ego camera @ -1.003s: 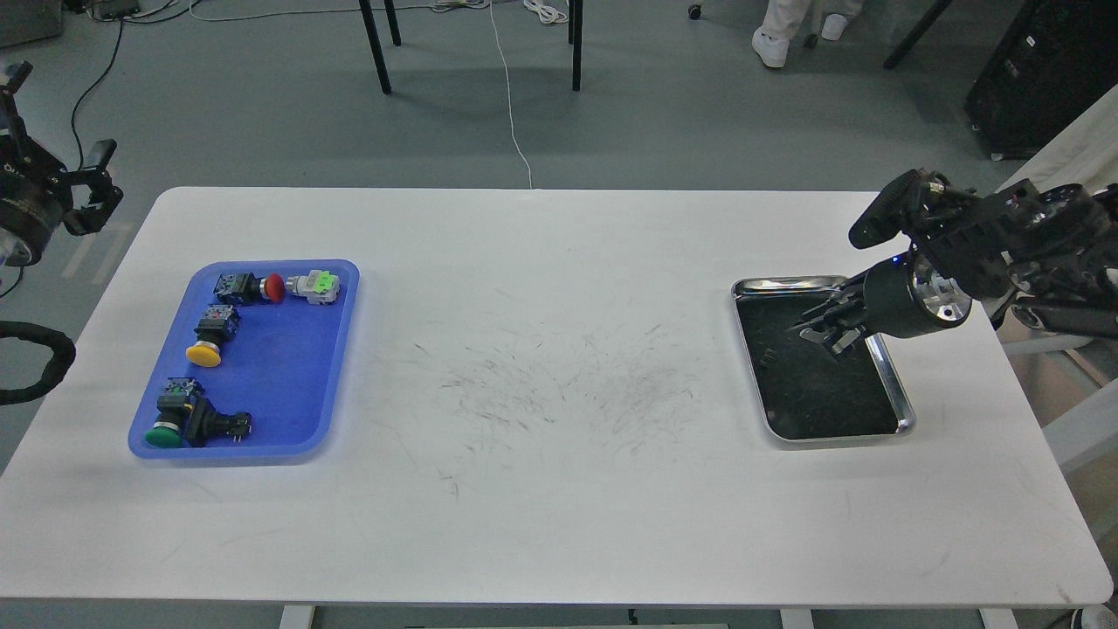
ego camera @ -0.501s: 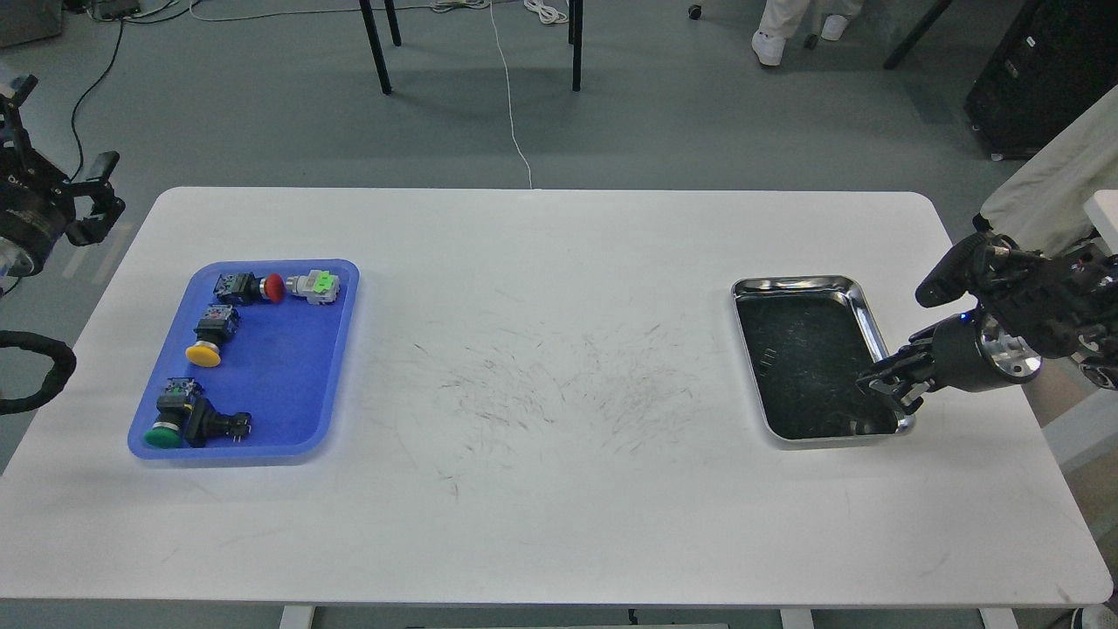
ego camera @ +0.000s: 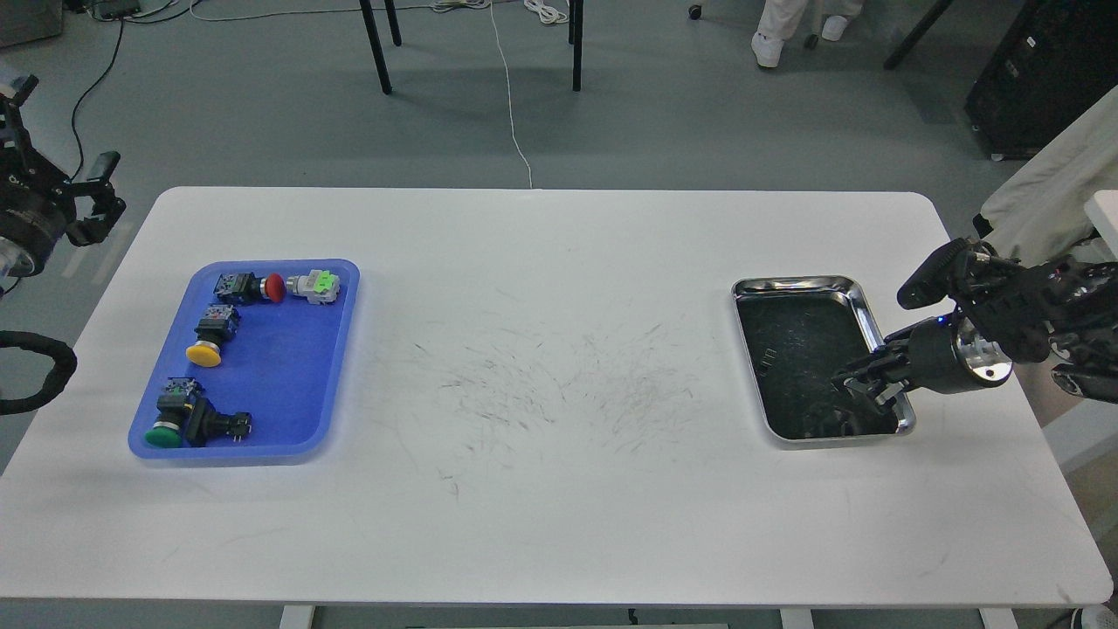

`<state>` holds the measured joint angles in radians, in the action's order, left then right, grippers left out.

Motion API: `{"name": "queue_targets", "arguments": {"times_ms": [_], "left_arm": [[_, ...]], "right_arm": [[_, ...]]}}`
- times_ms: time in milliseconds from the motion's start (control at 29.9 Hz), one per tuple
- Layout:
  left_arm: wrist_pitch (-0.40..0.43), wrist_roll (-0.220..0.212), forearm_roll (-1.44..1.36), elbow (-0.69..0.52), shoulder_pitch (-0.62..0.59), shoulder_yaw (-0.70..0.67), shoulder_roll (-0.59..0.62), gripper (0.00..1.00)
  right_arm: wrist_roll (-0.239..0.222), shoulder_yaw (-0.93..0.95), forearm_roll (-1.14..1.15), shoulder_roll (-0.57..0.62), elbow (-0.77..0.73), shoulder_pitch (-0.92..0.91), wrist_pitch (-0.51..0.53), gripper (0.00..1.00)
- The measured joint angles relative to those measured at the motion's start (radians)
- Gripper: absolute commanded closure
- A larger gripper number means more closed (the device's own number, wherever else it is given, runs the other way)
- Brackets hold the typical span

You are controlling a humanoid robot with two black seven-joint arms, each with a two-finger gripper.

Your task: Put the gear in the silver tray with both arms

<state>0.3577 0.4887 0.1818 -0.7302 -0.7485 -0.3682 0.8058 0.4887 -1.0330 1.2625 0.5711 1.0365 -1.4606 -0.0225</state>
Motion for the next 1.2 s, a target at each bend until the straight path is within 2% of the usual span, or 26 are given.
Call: {"name": "queue_targets", "arguments": {"times_ms": [234,301,434,535,635,869,1203], "left_arm": [[-0.005,0.0,-0.001,0.001,0.0,0.0,-0.003,0.01],[-0.009,0.0,-0.001,0.002,0.0,0.0,-0.004,0.01],[-0.011,0.0,-0.001,0.003,0.0,0.0,-0.006,0.01],[-0.011,0.0,-0.001,0.003,0.0,0.0,-0.006,0.01],[-0.011,0.0,-0.001,0.003,0.001,0.0,-0.007,0.01],[-0.012,0.0,-0.003,0.0,0.0,0.006,0.004,0.01],[-0.007,0.0,-0.004,-0.002,-0.006,0.017,0.007,0.01]], "right_arm": [[0.0,-0.003,-0.004,0.011,0.0,-0.005,0.004,0.56],[0.0,-0.003,-0.007,0.012,0.0,-0.009,0.004,0.44],[0.0,0.005,-0.018,0.018,0.0,-0.013,0.004,0.39],[0.0,0.028,-0.026,0.031,-0.004,-0.018,0.006,0.28],[0.0,0.095,-0.063,0.051,-0.007,-0.033,0.011,0.22],[0.0,0.251,-0.292,0.072,-0.02,-0.045,0.019,0.16],[0.0,0.709,-0.5,0.118,-0.019,0.064,-0.021,0.16]]}}
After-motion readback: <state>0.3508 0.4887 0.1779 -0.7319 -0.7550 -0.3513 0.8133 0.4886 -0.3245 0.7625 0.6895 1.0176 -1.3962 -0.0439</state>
